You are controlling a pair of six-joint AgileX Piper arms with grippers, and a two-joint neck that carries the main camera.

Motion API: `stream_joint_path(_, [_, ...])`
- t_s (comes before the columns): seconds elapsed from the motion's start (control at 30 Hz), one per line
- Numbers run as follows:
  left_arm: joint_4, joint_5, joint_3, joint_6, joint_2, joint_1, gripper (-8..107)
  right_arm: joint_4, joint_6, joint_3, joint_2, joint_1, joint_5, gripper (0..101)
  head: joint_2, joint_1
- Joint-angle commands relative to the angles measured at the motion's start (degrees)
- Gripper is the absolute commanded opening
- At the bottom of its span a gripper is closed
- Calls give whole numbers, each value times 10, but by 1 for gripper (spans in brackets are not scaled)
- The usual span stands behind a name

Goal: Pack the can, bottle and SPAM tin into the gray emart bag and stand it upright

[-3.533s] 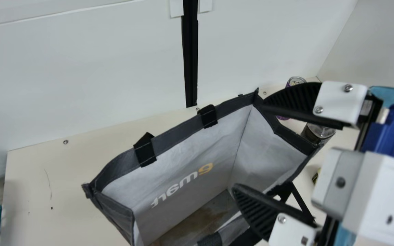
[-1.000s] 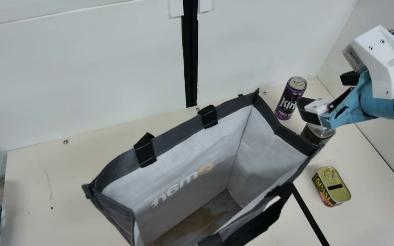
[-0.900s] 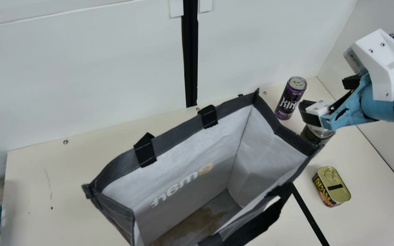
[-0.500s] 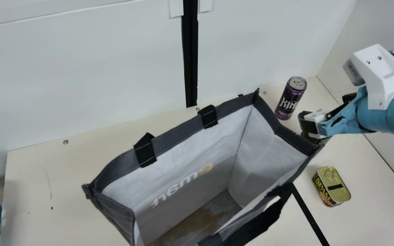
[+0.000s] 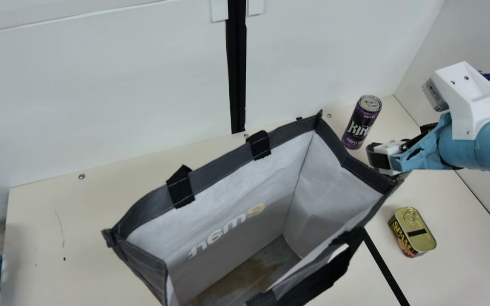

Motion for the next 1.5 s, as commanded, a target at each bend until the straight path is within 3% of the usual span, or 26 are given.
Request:
stream_joint_path(0.0, [0, 0, 0, 0, 0, 0, 90, 0, 0, 0, 0, 0, 0, 95, 0, -13])
stream_joint_path(0.7, [5, -9, -18, 5, 23, -16, 90, 0, 0, 0, 0, 0, 0, 95, 0, -13])
stream_joint_path(1.13, [-5, -26, -85, 39, 79, -39, 90, 0, 0, 0, 0, 0, 0, 95, 0, -13])
stream_joint_path(1.47, [-56, -35, -153, 91, 122, -26, 90, 0, 0, 0, 0, 0, 0, 95, 0, -13])
